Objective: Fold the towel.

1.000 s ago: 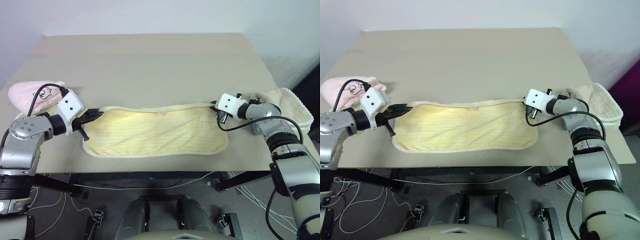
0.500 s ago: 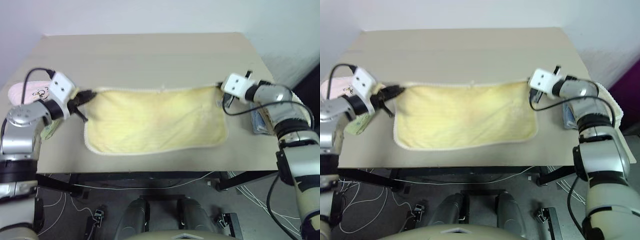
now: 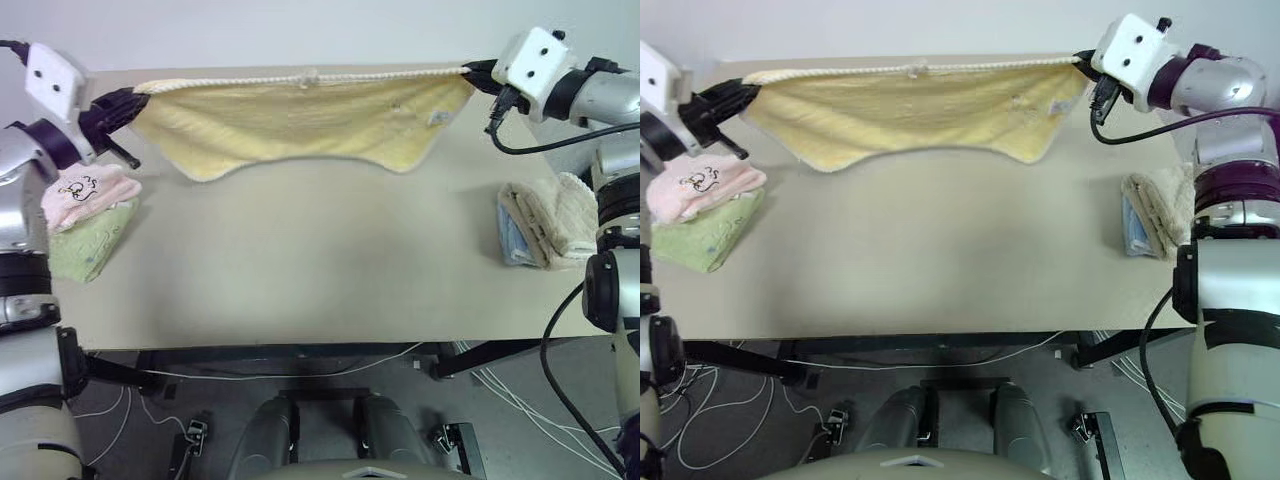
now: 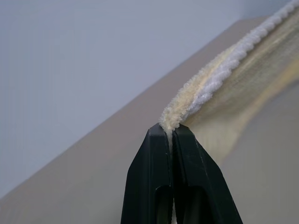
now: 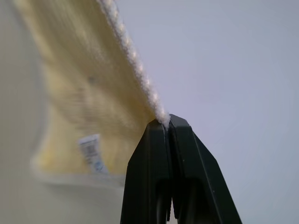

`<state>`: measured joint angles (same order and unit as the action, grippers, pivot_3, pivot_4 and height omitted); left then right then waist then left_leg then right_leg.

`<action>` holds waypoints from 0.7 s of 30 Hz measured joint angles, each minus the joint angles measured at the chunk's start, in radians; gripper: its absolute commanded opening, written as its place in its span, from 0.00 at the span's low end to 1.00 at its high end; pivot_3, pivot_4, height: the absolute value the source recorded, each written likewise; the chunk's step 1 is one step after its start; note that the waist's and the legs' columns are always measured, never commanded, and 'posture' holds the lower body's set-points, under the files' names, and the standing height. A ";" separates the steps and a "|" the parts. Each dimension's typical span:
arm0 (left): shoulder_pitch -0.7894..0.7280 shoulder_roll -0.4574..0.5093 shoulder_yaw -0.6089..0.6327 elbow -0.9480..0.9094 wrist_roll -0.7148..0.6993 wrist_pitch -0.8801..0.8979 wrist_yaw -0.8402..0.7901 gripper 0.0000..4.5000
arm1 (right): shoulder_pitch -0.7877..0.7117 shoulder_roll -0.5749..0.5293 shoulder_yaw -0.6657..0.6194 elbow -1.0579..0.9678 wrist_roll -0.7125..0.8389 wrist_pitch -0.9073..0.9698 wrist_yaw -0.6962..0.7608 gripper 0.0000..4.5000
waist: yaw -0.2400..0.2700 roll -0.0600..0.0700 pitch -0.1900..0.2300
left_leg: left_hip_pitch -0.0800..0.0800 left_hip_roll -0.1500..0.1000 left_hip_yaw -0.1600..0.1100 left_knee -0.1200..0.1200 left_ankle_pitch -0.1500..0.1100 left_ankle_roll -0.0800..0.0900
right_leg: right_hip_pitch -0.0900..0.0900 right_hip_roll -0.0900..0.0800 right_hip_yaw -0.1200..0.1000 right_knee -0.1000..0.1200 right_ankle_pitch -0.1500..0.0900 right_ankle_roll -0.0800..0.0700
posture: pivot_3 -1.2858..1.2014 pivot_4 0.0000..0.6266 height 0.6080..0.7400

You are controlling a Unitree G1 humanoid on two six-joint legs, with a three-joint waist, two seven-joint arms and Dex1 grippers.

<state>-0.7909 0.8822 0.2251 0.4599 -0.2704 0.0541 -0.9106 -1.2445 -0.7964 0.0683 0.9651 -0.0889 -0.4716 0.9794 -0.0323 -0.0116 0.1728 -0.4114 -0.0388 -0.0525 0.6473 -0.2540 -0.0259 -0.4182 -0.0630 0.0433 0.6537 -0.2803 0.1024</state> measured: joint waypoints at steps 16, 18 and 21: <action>0.883 0.133 0.267 -0.523 -0.264 0.234 -0.369 0.00 | 0.912 -0.286 -0.143 -0.962 0.477 0.681 0.451 0.00 | 0.016 0.002 0.000 | 0.003 0.001 0.000 0.002 -0.004 0.006 | 0.004 -0.004 0.001 -0.003 0.000 -0.001 | 0.52 0.24 1.00; 0.906 0.133 0.286 -0.534 -0.278 0.260 -0.373 0.00 | 0.927 -0.298 -0.158 -0.994 0.500 0.717 0.459 0.00 | 0.017 0.002 0.000 | 0.004 0.001 -0.001 0.001 -0.004 0.006 | 0.006 -0.004 0.001 -0.004 0.000 -0.001 | 0.52 0.24 1.00; 0.901 0.133 0.295 -0.534 -0.284 0.282 -0.367 0.00 | 0.913 -0.298 -0.162 -1.009 0.504 0.740 0.445 0.00 | 0.017 0.002 0.000 | 0.004 0.001 -0.001 0.001 -0.004 0.006 | 0.006 -0.004 0.000 -0.004 0.000 -0.001 | 0.52 0.24 1.00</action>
<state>0.1106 1.0152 0.5198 -0.0738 -0.5549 0.3358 -1.2774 -0.3320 -1.0940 -0.0937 -0.0439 0.4152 0.2682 1.4247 -0.0153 -0.0098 0.1730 -0.4069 -0.0377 -0.0534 0.6486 -0.2579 -0.0197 -0.4120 -0.0675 0.0438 0.6493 -0.2806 0.1018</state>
